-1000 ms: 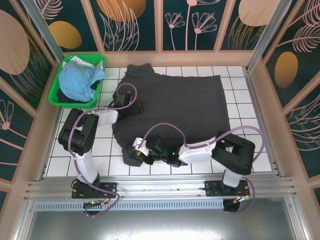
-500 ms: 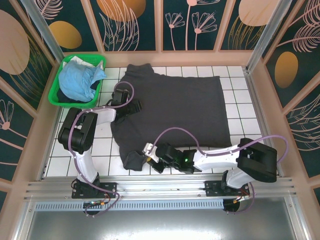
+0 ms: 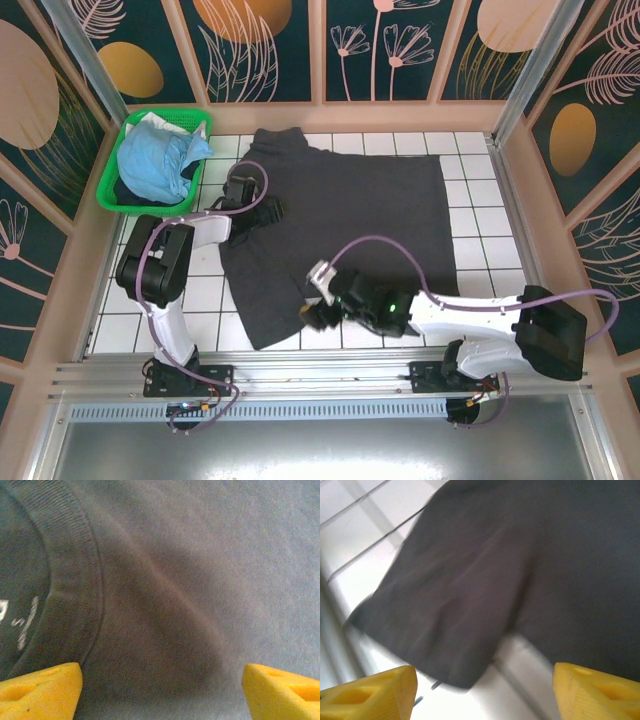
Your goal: Fold and stack the t-shirts
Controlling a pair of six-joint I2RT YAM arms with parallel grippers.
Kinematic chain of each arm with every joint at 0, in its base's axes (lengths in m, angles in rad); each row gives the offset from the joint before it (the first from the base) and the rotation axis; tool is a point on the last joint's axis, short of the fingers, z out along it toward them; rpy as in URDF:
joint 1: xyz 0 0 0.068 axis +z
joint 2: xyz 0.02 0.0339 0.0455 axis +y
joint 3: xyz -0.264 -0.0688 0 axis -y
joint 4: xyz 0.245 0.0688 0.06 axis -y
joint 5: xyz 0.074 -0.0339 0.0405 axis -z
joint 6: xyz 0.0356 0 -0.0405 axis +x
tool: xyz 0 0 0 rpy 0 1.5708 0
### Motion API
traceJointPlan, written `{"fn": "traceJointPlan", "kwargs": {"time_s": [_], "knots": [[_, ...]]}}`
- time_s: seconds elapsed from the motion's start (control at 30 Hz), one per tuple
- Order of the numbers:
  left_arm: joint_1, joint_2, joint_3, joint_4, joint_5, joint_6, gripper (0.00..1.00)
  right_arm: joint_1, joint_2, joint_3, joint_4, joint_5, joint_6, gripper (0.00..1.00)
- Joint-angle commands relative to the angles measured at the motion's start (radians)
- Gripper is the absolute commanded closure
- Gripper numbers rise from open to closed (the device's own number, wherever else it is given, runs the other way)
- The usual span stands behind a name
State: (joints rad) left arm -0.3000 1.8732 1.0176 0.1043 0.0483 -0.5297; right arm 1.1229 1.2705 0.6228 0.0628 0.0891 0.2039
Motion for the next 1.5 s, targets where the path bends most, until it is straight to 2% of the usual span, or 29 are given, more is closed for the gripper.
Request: {"fn": "traceJointPlan", "kwargs": {"time_s": [0.0, 0.07, 0.1, 0.2, 0.27, 0.33, 0.4, 0.47, 0.6, 0.73, 0.83, 0.93, 1.0, 1.07, 1.13, 1.17, 1.27, 1.47], "knots": [[0.009, -0.119, -0.059, -0.015, 0.003, 0.023, 0.13, -0.224, 0.018, 0.028, 0.032, 0.092, 0.181, 0.26], [0.01, -0.151, -0.092, -0.021, -0.011, 0.03, 0.11, -0.367, 0.052, 0.034, -0.014, 0.16, 0.292, 0.24], [0.01, -0.154, -0.102, -0.027, -0.019, 0.03, 0.11, -0.436, 0.067, 0.032, -0.028, 0.149, 0.331, 0.24], [0.01, -0.143, -0.13, -0.03, -0.031, 0.02, 0.1, -0.649, 0.133, -0.018, 0.043, 0.01, 0.369, 0.24], [0.01, -0.135, -0.163, -0.011, -0.028, 0.008, 0.1, -0.783, 0.208, -0.041, 0.104, -0.081, 0.335, 0.24], [0.009, -0.145, -0.198, 0.003, -0.046, 0.002, 0.07, -0.917, 0.301, 0.001, 0.078, -0.152, 0.302, 0.26], [0.01, -0.154, -0.216, -0.014, -0.085, -0.005, 0.05, -1.004, 0.373, 0.07, 0.013, -0.187, 0.277, 0.28], [0.01, -0.209, -0.235, -0.037, -0.125, -0.017, 0.02, -1.039, 0.398, 0.098, -0.01, -0.162, 0.272, 0.28], [0.011, -0.279, -0.303, -0.031, -0.156, -0.054, 0.01, -1.117, 0.402, 0.113, 0.008, -0.173, 0.28, 0.28], [0.011, -0.34, -0.352, -0.024, -0.138, -0.082, 0.02, -1.121, 0.333, 0.136, 0.018, -0.212, 0.284, 0.28], [0.012, -0.373, -0.384, -0.001, -0.106, -0.11, 0.02, -1.078, 0.275, 0.162, 0.001, -0.202, 0.282, 0.28], [0.009, -0.444, -0.435, 0.027, -0.054, -0.142, 0.04, -1.015, 0.199, 0.17, -0.087, -0.095, 0.286, 0.27], [-0.005, -0.541, -0.519, 0.089, -0.042, -0.203, 0.15, -0.983, 0.126, 0.127, -0.164, -0.017, 0.304, 0.25], [-0.076, -0.66, -0.594, 0.119, -0.083, -0.237, 0.17, -0.949, 0.043, 0.061, -0.248, 0.072, 0.333, 0.23], [-0.175, -0.733, -0.574, -0.032, -0.206, -0.245, 0.13, -0.94, -0.04, -0.015, -0.341, 0.139, 0.412, 0.22], [-0.205, -0.747, -0.562, -0.11, -0.236, -0.255, 0.12, -0.941, -0.076, -0.047, -0.382, 0.143, 0.445, 0.18], [-0.261, -0.734, -0.548, -0.261, -0.221, -0.303, 0.17, -0.951, -0.142, -0.1, -0.492, 0.143, 0.554, 0.08], [-0.48, -0.735, -0.521, -0.505, -0.297, -0.448, 0.18, -0.977, -0.162, -0.109, -0.691, 0.194, 0.763, 0.05]]}}
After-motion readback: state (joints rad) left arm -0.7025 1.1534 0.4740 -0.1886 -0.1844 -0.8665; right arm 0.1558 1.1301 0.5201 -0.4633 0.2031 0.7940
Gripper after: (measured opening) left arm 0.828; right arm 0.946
